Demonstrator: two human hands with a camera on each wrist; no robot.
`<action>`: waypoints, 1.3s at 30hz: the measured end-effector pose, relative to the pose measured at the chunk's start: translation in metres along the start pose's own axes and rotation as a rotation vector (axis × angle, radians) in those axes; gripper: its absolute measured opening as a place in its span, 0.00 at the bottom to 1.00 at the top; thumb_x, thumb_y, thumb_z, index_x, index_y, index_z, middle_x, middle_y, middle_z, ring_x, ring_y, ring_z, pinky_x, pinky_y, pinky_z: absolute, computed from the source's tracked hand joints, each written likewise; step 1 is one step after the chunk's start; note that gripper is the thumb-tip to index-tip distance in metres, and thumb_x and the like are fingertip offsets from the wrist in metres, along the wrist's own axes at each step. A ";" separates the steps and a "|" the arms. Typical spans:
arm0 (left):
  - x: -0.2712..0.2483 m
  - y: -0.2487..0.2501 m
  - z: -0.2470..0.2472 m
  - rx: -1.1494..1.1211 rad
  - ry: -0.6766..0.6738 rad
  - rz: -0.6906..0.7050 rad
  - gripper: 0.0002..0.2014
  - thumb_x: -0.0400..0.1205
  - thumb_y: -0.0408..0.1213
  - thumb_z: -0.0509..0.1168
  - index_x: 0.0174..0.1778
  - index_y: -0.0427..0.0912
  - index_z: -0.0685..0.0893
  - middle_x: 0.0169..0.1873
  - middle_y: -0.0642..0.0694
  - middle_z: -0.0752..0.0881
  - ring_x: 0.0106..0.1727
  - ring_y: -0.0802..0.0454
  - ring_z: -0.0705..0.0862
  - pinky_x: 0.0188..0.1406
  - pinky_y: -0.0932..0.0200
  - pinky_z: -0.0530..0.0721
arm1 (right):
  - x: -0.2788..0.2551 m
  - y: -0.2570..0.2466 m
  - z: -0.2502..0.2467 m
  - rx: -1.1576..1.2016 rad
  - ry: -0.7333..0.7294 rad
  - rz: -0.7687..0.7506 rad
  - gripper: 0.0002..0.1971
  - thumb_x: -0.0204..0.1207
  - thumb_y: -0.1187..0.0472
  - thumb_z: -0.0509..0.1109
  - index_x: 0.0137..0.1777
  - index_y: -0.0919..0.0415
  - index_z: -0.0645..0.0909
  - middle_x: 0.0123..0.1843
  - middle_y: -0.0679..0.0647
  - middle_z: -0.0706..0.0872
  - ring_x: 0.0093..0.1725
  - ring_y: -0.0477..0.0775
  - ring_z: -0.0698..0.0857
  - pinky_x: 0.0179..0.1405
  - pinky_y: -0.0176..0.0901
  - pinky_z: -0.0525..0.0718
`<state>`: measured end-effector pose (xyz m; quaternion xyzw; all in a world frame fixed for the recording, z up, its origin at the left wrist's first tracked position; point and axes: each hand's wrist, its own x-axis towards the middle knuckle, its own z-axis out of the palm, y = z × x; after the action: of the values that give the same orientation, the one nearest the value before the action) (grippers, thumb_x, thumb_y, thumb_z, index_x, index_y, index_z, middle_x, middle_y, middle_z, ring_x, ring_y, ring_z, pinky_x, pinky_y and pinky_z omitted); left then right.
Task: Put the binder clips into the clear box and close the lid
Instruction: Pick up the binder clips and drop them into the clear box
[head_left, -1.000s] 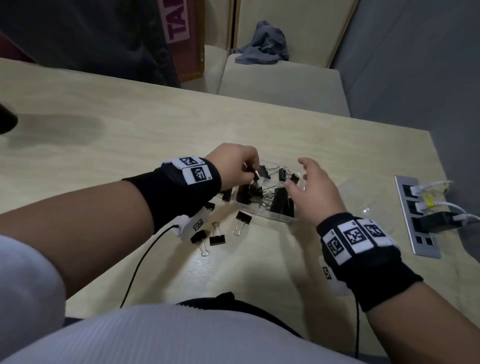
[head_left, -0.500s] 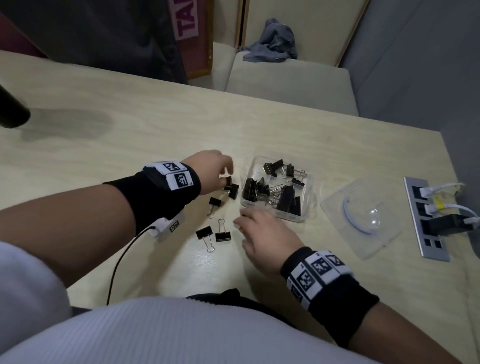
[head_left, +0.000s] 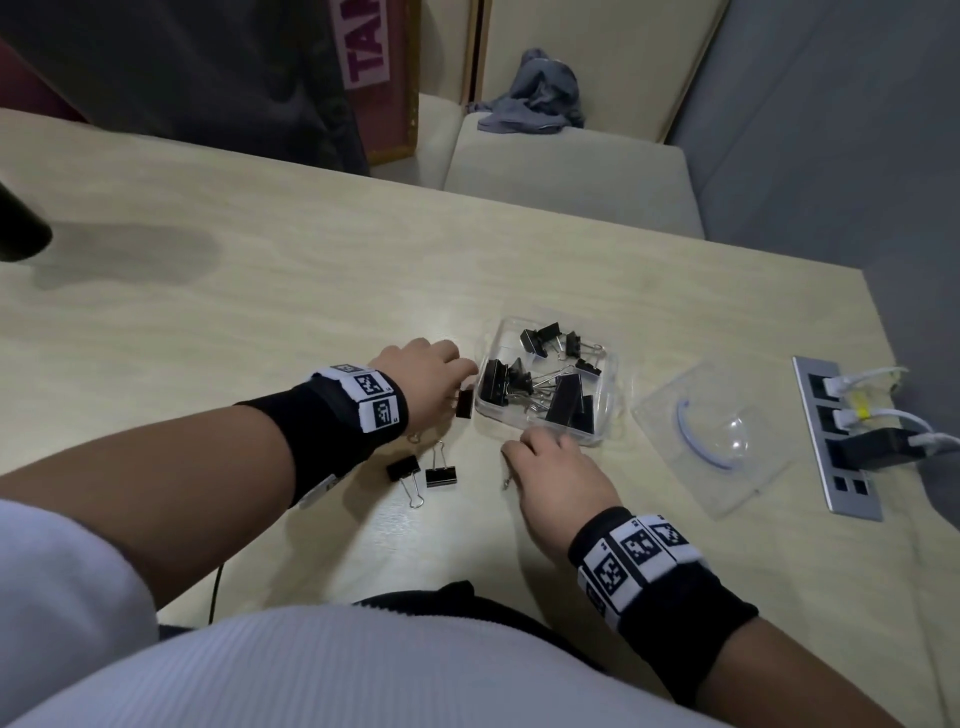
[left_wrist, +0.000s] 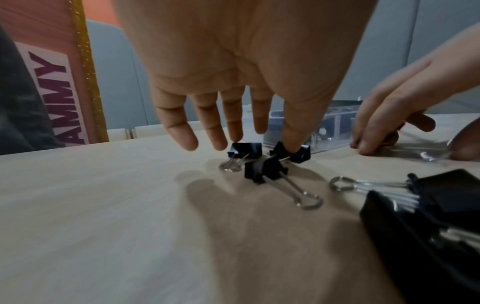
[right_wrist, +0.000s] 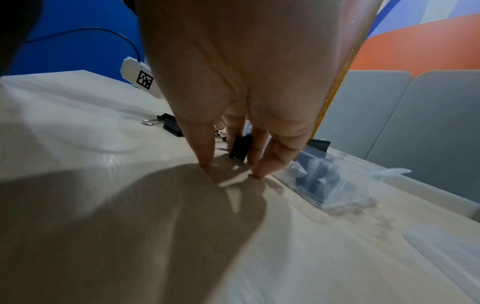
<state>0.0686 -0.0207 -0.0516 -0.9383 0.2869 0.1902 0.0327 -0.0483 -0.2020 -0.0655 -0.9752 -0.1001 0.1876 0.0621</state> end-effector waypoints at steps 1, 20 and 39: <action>0.002 0.002 0.000 0.002 -0.028 0.013 0.24 0.80 0.42 0.63 0.73 0.54 0.71 0.67 0.49 0.75 0.65 0.43 0.76 0.55 0.48 0.82 | -0.001 0.000 0.000 0.013 -0.012 0.011 0.22 0.75 0.72 0.60 0.68 0.56 0.71 0.67 0.57 0.72 0.65 0.62 0.72 0.56 0.54 0.81; 0.006 0.005 -0.005 0.076 -0.147 -0.026 0.13 0.79 0.47 0.62 0.54 0.45 0.84 0.46 0.47 0.80 0.49 0.42 0.84 0.38 0.55 0.77 | 0.002 0.013 0.005 0.133 0.029 0.064 0.09 0.78 0.66 0.60 0.54 0.57 0.80 0.52 0.53 0.79 0.49 0.58 0.82 0.43 0.50 0.83; 0.047 0.012 -0.067 -0.331 0.174 -0.092 0.16 0.83 0.41 0.66 0.66 0.43 0.81 0.51 0.46 0.91 0.58 0.46 0.86 0.54 0.54 0.80 | 0.036 0.053 -0.082 0.721 0.426 0.382 0.25 0.77 0.56 0.71 0.73 0.55 0.71 0.61 0.50 0.84 0.48 0.47 0.83 0.52 0.40 0.79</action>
<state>0.1202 -0.0668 -0.0063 -0.9558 0.2104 0.1514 -0.1385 0.0245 -0.2526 -0.0115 -0.9091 0.1681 0.0141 0.3808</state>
